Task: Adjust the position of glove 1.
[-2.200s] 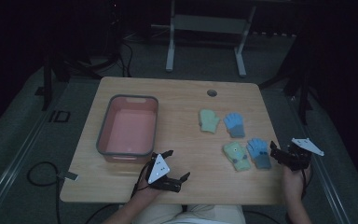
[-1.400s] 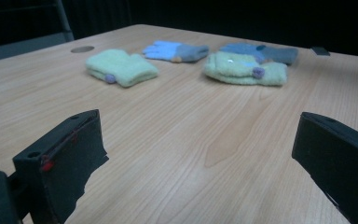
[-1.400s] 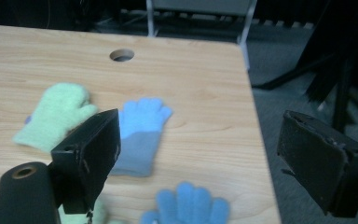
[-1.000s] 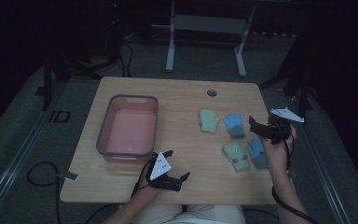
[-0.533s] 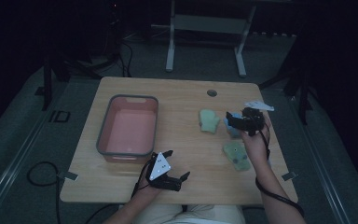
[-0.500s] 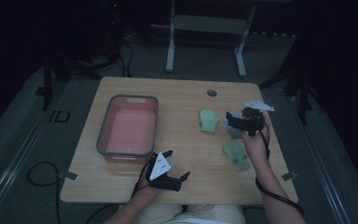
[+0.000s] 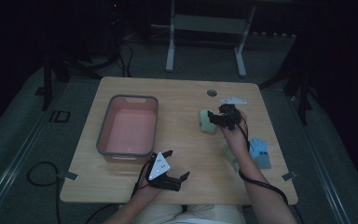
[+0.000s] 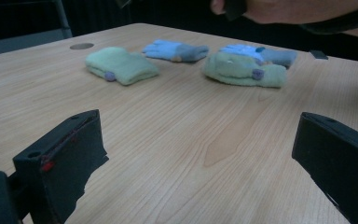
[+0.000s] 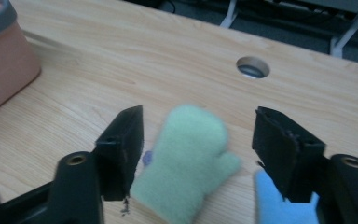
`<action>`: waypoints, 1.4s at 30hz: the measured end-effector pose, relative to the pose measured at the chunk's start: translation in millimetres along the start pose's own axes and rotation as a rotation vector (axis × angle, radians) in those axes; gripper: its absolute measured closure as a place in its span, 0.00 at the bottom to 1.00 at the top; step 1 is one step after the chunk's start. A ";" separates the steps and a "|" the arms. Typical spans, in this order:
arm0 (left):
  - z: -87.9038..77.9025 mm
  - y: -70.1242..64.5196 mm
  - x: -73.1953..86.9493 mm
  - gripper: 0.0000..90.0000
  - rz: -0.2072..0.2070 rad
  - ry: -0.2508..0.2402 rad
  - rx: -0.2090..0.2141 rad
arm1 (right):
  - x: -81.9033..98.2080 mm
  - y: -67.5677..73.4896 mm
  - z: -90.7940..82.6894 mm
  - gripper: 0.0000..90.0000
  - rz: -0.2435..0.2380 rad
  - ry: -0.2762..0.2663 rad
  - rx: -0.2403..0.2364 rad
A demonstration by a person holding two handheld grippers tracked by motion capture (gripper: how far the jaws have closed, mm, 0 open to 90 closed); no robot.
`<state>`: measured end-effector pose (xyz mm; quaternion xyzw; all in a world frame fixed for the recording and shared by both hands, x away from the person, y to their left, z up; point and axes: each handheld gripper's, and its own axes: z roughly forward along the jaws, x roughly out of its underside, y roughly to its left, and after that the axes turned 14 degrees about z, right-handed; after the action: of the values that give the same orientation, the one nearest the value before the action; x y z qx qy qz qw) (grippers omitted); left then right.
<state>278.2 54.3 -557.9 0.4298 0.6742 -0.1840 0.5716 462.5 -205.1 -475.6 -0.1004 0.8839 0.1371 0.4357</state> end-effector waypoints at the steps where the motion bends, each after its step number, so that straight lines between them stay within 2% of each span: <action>1: -0.1 0.1 0.0 0.02 -0.001 0.000 0.000 | 0.0 0.0 0.0 0.41 0.000 0.000 0.000; 3: -0.2 0.2 0.1 0.02 -0.001 -0.002 0.003 | -0.2 0.3 6.4 0.47 0.002 0.004 -0.001; 4: -0.3 0.3 0.2 0.02 -0.003 -0.002 0.002 | -0.6 -0.9 12.1 0.49 0.024 0.015 -0.018; 6: -0.6 0.4 0.3 0.02 -0.006 -0.004 0.000 | -0.7 -1.4 14.8 0.51 0.032 0.020 -0.026; 8: -0.4 0.3 0.2 0.02 -0.005 -0.002 -0.001 | -0.5 0.0 22.4 0.58 0.021 0.028 -0.035; 9: -0.4 0.1 0.2 0.02 -0.003 -0.003 -0.001 | -0.5 0.0 22.4 0.58 0.021 0.028 -0.035; 10: -0.4 -0.2 0.1 0.02 0.000 -0.002 -0.001 | -0.7 1.4 29.4 0.61 0.017 0.058 -0.042; 13: -0.2 -0.3 0.0 0.02 0.006 -0.001 0.000 | -0.2 2.5 36.3 0.64 0.010 0.090 -0.040; 14: -0.3 -0.2 0.0 0.02 0.005 -0.001 0.000 | 1.6 3.6 42.6 0.65 -0.003 0.109 -0.016; 15: -0.4 -0.1 0.1 0.02 0.004 -0.002 0.000 | 1.6 3.6 42.6 0.65 -0.003 0.109 -0.016; 16: -0.5 -0.1 0.2 0.02 0.002 -0.004 0.002 | 4.2 2.4 49.3 0.65 0.001 0.126 0.010; 25: -0.5 0.6 0.4 0.02 -0.004 -0.006 0.006 | 16.1 -9.2 70.2 0.63 0.024 0.195 0.029; 26: -0.5 0.8 0.4 0.02 -0.005 -0.006 0.008 | 19.6 -10.1 76.0 0.62 0.023 0.225 0.032; 31: -0.8 1.0 0.7 0.02 -0.008 -0.009 0.007 | 22.9 -8.1 78.2 0.70 -0.003 0.218 0.042; 32: -0.8 0.7 0.6 0.02 -0.006 -0.009 0.007 | 23.5 -7.1 78.9 0.81 0.001 0.218 0.039; 33: -1.0 0.5 0.6 0.02 -0.004 -0.010 0.006 | 23.5 -7.1 78.9 0.81 0.001 0.218 0.039; 34: -1.1 0.4 0.6 0.02 -0.004 -0.011 0.004 | 23.4 -5.9 79.4 0.90 -0.003 0.213 0.048; 35: -1.2 0.6 0.8 0.02 -0.005 -0.013 0.005 | 23.4 -5.9 79.4 0.90 -0.003 0.213 0.048; 37: -1.0 1.3 0.9 0.02 -0.011 -0.012 0.006 | 23.7 -2.8 78.9 0.94 -0.017 0.205 0.077; 39: -0.9 1.9 1.0 0.02 -0.016 -0.011 0.007 | 22.3 0.3 76.5 0.95 -0.011 0.211 0.081; 41: -1.0 2.2 1.0 0.02 -0.018 -0.012 0.012 | 18.9 5.7 70.5 0.96 -0.019 0.219 0.068; 42: -1.0 2.1 1.0 0.02 -0.018 -0.012 0.011 | 14.2 11.9 59.4 0.96 -0.021 0.206 0.046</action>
<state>279.3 56.6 -558.0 0.4258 0.6736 -0.1952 0.5716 494.6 -175.1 -519.7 -0.1133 0.9258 0.1010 0.3461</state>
